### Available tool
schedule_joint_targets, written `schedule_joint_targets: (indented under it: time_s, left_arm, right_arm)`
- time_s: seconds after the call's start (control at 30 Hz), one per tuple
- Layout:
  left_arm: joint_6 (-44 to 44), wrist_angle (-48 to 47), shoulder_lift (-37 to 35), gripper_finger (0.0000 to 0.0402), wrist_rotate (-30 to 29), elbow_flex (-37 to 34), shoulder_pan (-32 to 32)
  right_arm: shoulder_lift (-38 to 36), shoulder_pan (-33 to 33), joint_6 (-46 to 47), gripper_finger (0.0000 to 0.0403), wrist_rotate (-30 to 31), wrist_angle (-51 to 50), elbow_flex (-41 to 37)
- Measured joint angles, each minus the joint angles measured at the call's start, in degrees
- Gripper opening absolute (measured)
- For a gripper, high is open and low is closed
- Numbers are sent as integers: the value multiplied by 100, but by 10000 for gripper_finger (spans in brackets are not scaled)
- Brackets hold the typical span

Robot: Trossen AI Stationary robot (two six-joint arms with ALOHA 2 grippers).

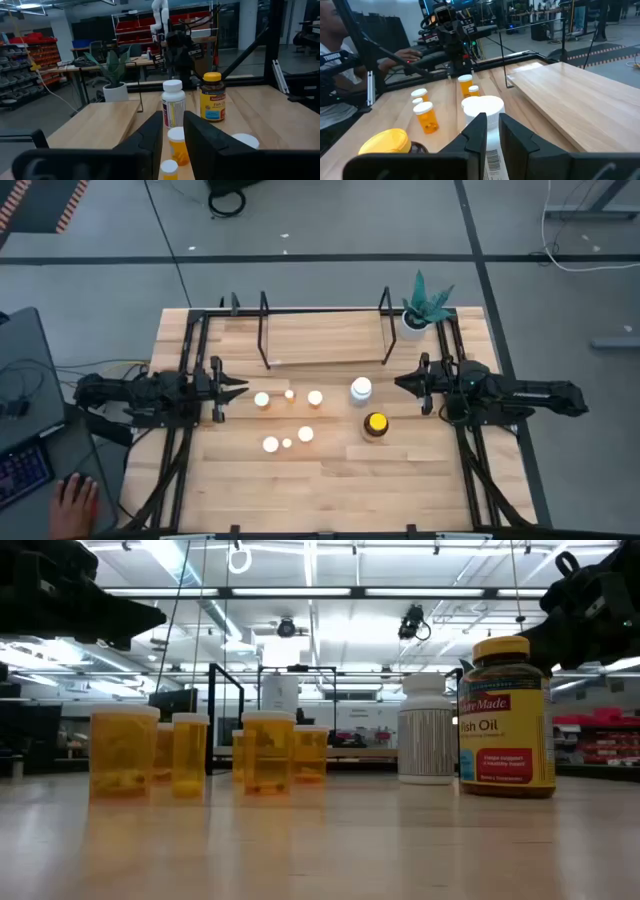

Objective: Pick and place medicine bottles onto shelf by color

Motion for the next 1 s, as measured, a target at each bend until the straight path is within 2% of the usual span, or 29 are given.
schedule_joint_targets:
  time_s: [0.73,1.0]
  left_arm:
    - [2,2,0,91,2,0,1]
    - [0,0,0,83,1,1,1]
  right_arm:
    - [0,0,1,57,0,0,-1]
    - [0,0,2,57,0,0,0]
